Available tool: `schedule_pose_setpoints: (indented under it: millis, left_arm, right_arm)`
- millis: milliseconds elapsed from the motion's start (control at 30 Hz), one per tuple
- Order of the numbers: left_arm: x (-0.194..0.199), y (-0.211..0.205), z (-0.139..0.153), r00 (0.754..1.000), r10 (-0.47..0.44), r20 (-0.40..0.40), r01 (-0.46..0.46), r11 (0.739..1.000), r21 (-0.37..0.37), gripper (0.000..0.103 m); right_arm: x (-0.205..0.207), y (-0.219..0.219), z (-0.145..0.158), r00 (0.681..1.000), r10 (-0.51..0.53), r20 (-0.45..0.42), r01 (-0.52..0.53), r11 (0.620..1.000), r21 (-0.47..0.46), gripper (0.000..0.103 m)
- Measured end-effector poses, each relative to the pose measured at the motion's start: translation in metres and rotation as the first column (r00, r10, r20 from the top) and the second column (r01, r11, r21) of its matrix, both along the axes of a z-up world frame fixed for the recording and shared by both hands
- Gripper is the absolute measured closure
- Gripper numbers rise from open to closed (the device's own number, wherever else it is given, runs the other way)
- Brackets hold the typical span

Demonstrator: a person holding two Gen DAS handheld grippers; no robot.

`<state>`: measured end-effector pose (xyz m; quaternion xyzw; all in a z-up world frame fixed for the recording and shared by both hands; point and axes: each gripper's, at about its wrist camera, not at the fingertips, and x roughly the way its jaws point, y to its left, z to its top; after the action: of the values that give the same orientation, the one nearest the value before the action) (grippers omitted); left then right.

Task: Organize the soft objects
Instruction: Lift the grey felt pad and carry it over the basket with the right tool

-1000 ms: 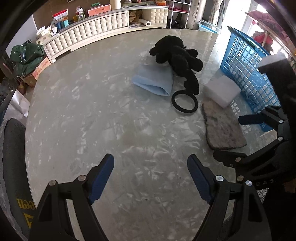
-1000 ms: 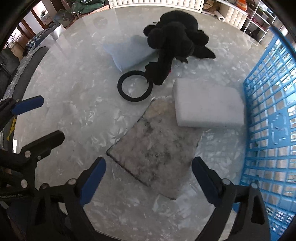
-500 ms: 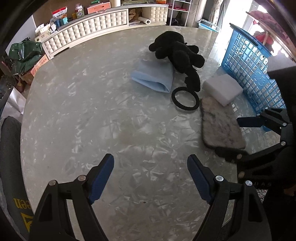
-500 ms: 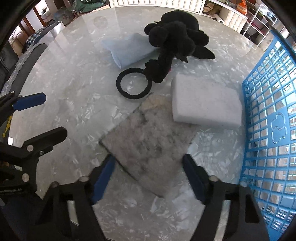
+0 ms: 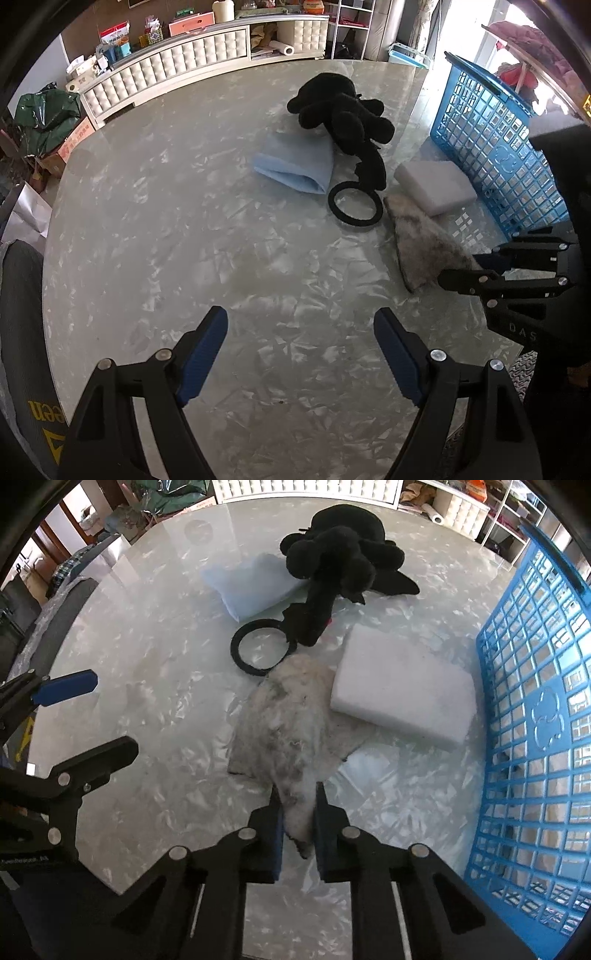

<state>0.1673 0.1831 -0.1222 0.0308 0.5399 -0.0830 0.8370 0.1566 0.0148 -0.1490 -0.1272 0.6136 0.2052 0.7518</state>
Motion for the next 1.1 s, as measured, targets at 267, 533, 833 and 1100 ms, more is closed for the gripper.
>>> schedule_pose_setpoints:
  millis: [267, 533, 833, 1100]
  left_arm:
    - [-0.007, -0.010, 0.017, 0.999, -0.025, 0.024, 0.025, 1.000, 0.006, 0.023]
    - [-0.003, -0.025, 0.042, 0.996, -0.060, 0.061, 0.060, 0.998, -0.003, 0.023]
    - [0.011, -0.034, 0.053, 0.991, -0.099, 0.089, 0.098, 0.995, 0.018, 0.023]
    - [0.032, -0.041, 0.040, 0.989, -0.142, 0.048, 0.141, 0.990, 0.026, 0.023]
  right_arm:
    - [-0.005, -0.009, 0.033, 0.999, 0.025, 0.029, -0.025, 1.000, 0.014, 0.092]
    - [-0.008, -0.025, 0.077, 0.996, 0.041, 0.079, -0.044, 0.998, 0.040, 0.092]
    - [-0.001, -0.035, 0.117, 0.992, 0.053, 0.115, -0.060, 0.996, 0.060, 0.092]
    - [0.011, -0.067, 0.154, 0.985, 0.008, 0.170, -0.021, 0.997, 0.074, 0.092]
